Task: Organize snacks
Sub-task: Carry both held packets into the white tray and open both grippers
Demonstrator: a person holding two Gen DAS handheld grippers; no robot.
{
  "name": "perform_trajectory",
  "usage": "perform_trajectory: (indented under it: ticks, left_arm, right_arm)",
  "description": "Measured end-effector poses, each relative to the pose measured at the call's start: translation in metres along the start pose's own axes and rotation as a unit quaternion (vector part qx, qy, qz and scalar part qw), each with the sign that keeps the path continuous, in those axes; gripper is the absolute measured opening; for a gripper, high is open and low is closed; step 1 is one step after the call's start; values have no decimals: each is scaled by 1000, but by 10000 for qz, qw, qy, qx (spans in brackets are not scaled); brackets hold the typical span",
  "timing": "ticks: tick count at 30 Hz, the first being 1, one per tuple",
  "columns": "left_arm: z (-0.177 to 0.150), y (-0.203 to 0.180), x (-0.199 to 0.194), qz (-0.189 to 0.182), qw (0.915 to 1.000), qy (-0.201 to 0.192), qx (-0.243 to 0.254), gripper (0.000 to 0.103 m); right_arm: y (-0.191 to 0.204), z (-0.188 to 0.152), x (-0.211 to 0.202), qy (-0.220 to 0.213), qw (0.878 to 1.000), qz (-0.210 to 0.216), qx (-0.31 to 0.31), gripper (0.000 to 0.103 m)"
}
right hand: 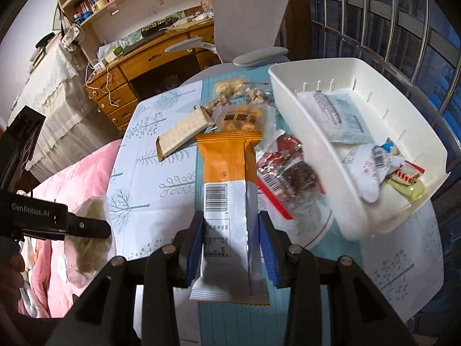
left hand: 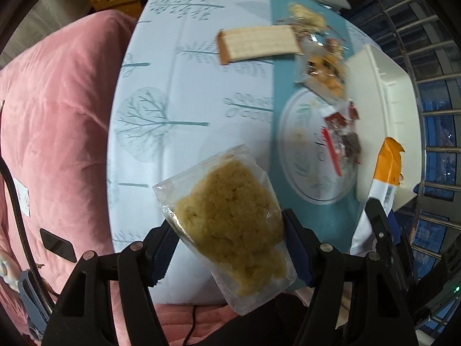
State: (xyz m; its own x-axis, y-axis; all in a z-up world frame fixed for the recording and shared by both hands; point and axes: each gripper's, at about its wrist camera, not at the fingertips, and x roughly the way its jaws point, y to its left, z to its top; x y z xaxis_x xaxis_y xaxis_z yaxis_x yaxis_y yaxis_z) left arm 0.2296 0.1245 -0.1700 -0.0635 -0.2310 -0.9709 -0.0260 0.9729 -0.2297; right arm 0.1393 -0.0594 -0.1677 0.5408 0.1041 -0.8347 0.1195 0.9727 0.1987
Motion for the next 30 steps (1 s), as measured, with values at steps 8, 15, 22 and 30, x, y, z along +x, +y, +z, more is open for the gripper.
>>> perform_trajectory:
  ticks: [8, 15, 22, 30]
  left_arm:
    - [-16, -67, -13, -61, 9996, -216, 155, 68]
    - [-32, -138, -20, -184, 9976, -543, 382, 68]
    - [-47, -201, -22, -470, 9923, -938, 657, 68]
    - [-51, -255, -13, -837, 9856, -1225, 814, 68]
  right_arm:
    - [-54, 15, -28, -163, 9995, 261, -8, 37]
    - [-111, 31, -48, -309, 9989, 353, -78, 38]
    - [-166, 48, -57, -398, 9985, 341, -170, 38]
    - [-212, 62, -60, -407, 9982, 257, -370, 38]
